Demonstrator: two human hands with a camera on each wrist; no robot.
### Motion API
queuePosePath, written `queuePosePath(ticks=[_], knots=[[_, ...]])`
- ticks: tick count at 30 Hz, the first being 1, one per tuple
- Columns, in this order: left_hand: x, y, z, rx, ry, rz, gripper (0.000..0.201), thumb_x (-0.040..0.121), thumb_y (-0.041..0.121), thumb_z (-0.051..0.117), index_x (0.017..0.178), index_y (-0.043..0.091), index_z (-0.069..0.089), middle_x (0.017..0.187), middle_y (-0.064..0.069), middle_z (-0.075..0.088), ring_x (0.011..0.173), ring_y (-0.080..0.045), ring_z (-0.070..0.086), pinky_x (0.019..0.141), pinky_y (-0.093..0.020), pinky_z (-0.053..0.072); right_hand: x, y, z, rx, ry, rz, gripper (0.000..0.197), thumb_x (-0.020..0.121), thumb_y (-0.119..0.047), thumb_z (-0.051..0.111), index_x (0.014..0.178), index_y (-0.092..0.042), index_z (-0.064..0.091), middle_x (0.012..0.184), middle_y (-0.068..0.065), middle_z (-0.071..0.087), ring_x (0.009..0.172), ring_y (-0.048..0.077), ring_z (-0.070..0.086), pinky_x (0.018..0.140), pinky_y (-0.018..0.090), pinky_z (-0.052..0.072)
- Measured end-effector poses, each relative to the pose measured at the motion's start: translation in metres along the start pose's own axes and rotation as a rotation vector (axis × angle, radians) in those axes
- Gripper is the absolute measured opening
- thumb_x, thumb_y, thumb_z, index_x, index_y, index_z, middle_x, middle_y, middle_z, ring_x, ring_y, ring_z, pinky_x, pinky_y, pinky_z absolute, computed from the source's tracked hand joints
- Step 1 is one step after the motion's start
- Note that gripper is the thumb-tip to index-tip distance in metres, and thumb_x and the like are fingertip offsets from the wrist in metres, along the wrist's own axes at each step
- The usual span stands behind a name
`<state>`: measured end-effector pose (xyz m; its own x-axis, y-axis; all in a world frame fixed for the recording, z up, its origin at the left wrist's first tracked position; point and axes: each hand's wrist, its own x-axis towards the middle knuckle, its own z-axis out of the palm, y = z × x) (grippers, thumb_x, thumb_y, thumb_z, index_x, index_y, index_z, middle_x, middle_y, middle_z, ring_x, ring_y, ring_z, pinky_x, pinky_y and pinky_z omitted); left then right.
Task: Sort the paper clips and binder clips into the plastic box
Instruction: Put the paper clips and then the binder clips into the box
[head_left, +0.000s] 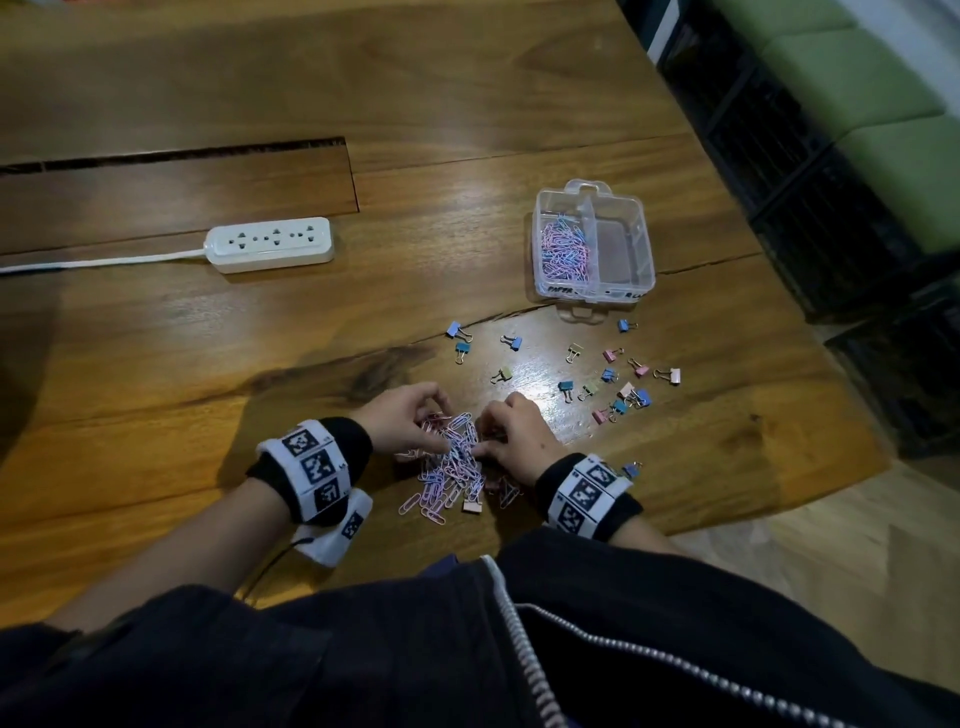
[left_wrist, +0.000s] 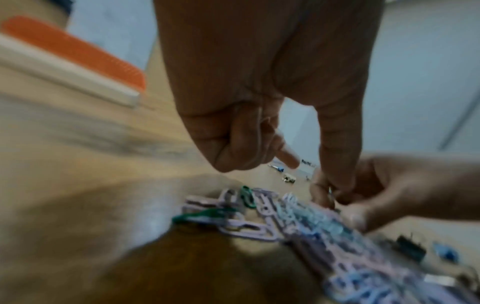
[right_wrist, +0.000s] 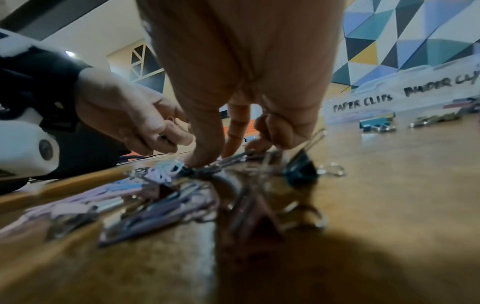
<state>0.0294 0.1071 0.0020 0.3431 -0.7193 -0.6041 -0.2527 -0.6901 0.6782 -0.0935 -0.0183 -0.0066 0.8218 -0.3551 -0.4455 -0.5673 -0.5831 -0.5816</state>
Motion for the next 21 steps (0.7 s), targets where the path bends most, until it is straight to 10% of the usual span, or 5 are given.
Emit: queuePosePath(ticks=[4, 11, 17, 21], knots=[[-0.002, 0.002, 0.009, 0.481, 0.043, 0.029, 0.056, 0.074, 0.035, 0.071, 0.125, 0.03, 0.047, 0.119, 0.003, 0.052, 0.11, -0.017, 0.05, 0.09, -0.033, 0.045, 0.002, 0.002, -0.003, -0.077, -0.023, -0.041, 0.012, 0.086, -0.017, 0.056, 0.091, -0.006, 0.058, 0.097, 0.0, 0.038, 0.089, 0.012, 0.037, 0.088, 0.027, 0.037], [-0.002, 0.01, 0.021, 0.683, 0.102, 0.129, 0.039, 0.086, 0.042, 0.056, 0.119, 0.023, 0.051, 0.116, -0.001, 0.05, 0.1, -0.014, 0.05, 0.076, -0.022, 0.041, -0.001, 0.012, -0.011, 0.15, 0.017, 0.044, 0.016, 0.09, -0.015, 0.051, 0.075, -0.015, 0.045, 0.088, 0.0, 0.051, 0.077, 0.012, 0.047, 0.059, 0.014, 0.034], [0.002, 0.007, 0.019, 0.512, 0.042, 0.094, 0.025, 0.09, 0.041, 0.049, 0.092, 0.017, 0.05, 0.097, 0.001, 0.042, 0.087, -0.013, 0.043, 0.074, -0.023, 0.04, -0.006, 0.018, -0.028, 0.765, -0.045, 0.132, 0.013, 0.09, -0.005, 0.046, 0.091, -0.015, 0.053, 0.086, -0.001, 0.055, 0.079, 0.013, 0.053, 0.078, 0.029, 0.046], [0.003, 0.003, 0.012, 0.02, -0.055, 0.056, 0.022, 0.093, 0.024, 0.048, 0.072, 0.019, 0.044, 0.083, 0.001, 0.048, 0.071, -0.01, 0.045, 0.063, -0.017, 0.038, -0.005, 0.016, -0.034, 1.141, -0.155, 0.205, 0.023, 0.092, 0.002, 0.036, 0.092, -0.008, 0.056, 0.084, 0.004, 0.053, 0.066, 0.011, 0.049, 0.056, 0.017, 0.042]])
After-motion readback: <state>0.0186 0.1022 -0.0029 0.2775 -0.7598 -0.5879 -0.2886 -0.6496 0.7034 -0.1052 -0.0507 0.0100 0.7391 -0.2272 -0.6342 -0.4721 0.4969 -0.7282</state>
